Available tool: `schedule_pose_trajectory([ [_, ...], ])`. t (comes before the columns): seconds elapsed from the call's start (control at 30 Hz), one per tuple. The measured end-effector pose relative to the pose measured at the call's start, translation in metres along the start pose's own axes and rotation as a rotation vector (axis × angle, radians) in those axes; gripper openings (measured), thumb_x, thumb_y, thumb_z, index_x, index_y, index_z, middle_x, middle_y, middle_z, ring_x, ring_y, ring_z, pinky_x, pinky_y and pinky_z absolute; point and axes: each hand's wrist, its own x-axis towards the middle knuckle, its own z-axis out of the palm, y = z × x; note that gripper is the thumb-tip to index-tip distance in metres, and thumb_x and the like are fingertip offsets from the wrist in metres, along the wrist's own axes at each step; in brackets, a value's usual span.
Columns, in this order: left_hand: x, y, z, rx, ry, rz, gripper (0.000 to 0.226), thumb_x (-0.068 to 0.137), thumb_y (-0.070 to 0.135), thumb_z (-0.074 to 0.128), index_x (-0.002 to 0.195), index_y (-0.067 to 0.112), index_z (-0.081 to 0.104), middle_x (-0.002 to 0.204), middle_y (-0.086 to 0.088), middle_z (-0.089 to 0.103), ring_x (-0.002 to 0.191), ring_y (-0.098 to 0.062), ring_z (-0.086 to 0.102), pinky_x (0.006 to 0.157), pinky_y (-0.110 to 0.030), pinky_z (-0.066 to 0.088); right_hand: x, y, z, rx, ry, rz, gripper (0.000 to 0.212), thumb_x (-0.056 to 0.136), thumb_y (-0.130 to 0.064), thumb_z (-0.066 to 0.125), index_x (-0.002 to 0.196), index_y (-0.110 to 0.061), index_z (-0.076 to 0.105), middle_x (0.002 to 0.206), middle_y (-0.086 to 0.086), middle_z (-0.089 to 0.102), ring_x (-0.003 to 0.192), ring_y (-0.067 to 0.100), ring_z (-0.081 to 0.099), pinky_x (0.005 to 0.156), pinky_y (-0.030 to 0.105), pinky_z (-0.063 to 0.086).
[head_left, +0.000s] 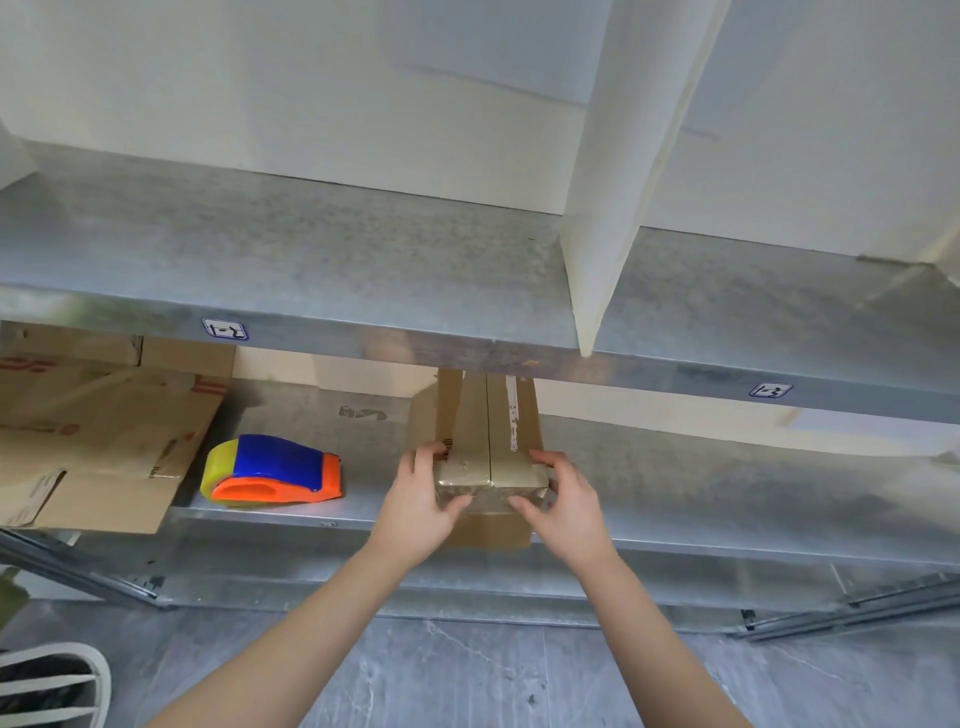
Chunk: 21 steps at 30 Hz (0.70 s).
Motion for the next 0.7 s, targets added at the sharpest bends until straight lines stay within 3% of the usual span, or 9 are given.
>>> schedule_pose_trajectory([
  [0.13, 0.001, -0.021, -0.034, -0.019, -0.386, 0.105, 0.076, 0.082, 0.011, 0.072, 0.139, 0.048, 0.036, 0.141, 0.012, 0.028, 0.133, -0.008, 0.035, 0.112, -0.027, 0.034, 0.006, 0.003, -0.044, 0.009, -0.362, 0.046, 0.080, 0.080, 0.009, 0.058, 0.129, -0.052, 0.044, 0.136, -0.024, 0.046, 0.116, -0.004, 0.052, 0.083, 0.020, 0.051],
  [0.2, 0.006, -0.022, -0.044, 0.043, -0.393, 0.147, 0.073, 0.084, 0.002, 0.066, 0.137, 0.047, 0.043, 0.135, 0.013, 0.036, 0.125, -0.006, 0.042, 0.107, -0.022, 0.037, 0.011, 0.005, -0.055, 0.008, -0.422, 0.041, 0.079, 0.084, 0.009, 0.059, 0.128, -0.055, 0.045, 0.138, -0.022, 0.047, 0.106, -0.011, 0.057, 0.084, 0.012, 0.050],
  [0.27, 0.015, -0.016, -0.046, 0.088, -0.288, 0.186, 0.062, 0.084, 0.007, 0.070, 0.135, 0.037, 0.051, 0.131, 0.009, 0.050, 0.120, -0.011, 0.050, 0.103, -0.019, 0.039, 0.014, -0.002, -0.053, -0.001, -0.388, 0.019, 0.065, 0.085, -0.004, 0.069, 0.127, -0.049, 0.051, 0.131, -0.023, 0.050, 0.095, -0.012, 0.062, 0.085, 0.005, 0.046],
  [0.33, 0.022, -0.013, -0.043, 0.137, -0.177, 0.189, 0.058, 0.081, 0.015, 0.075, 0.134, 0.029, 0.054, 0.131, 0.002, 0.057, 0.121, -0.017, 0.053, 0.099, -0.018, 0.035, 0.015, -0.006, -0.044, -0.002, -0.312, 0.016, 0.055, 0.084, -0.013, 0.074, 0.122, -0.047, 0.055, 0.123, -0.026, 0.053, 0.088, -0.009, 0.066, 0.089, 0.011, 0.049],
  [0.47, 0.015, -0.012, -0.033, 0.039, -0.064, 0.043, 0.061, 0.083, 0.018, 0.074, 0.139, 0.029, 0.050, 0.130, -0.001, 0.060, 0.117, -0.018, 0.057, 0.098, -0.021, 0.041, 0.011, -0.006, -0.032, -0.003, -0.196, 0.017, 0.050, 0.084, -0.014, 0.074, 0.115, -0.048, 0.058, 0.114, -0.024, 0.057, 0.081, -0.004, 0.069, 0.079, 0.005, 0.047],
  [0.53, 0.008, -0.008, -0.022, 0.043, -0.050, 0.017, 0.061, 0.089, 0.019, 0.069, 0.144, 0.027, 0.044, 0.119, -0.003, 0.066, 0.108, -0.020, 0.063, 0.095, -0.026, 0.047, 0.009, -0.007, -0.029, -0.017, -0.148, 0.015, 0.050, 0.084, -0.012, 0.074, 0.113, -0.049, 0.057, 0.111, -0.024, 0.058, 0.079, -0.004, 0.068, 0.076, 0.003, 0.045],
  [0.6, 0.006, -0.006, -0.012, 0.166, -0.026, 0.047, 0.062, 0.093, 0.019, 0.063, 0.148, 0.027, 0.035, 0.102, -0.009, 0.069, 0.094, -0.026, 0.064, 0.084, -0.031, 0.050, 0.006, -0.010, -0.023, -0.038, -0.103, 0.027, 0.051, 0.084, -0.009, 0.072, 0.112, -0.049, 0.057, 0.111, -0.018, 0.061, 0.081, 0.000, 0.069, 0.080, 0.009, 0.049],
  [0.7, 0.004, -0.003, -0.007, 0.279, -0.069, 0.057, 0.071, 0.098, 0.016, 0.052, 0.152, 0.035, 0.011, 0.087, -0.007, 0.061, 0.081, -0.022, 0.060, 0.069, -0.025, 0.040, 0.004, -0.008, -0.012, -0.056, -0.059, 0.054, 0.054, 0.081, -0.006, 0.071, 0.119, -0.043, 0.058, 0.116, -0.003, 0.066, 0.092, 0.011, 0.071, 0.091, 0.029, 0.054],
])
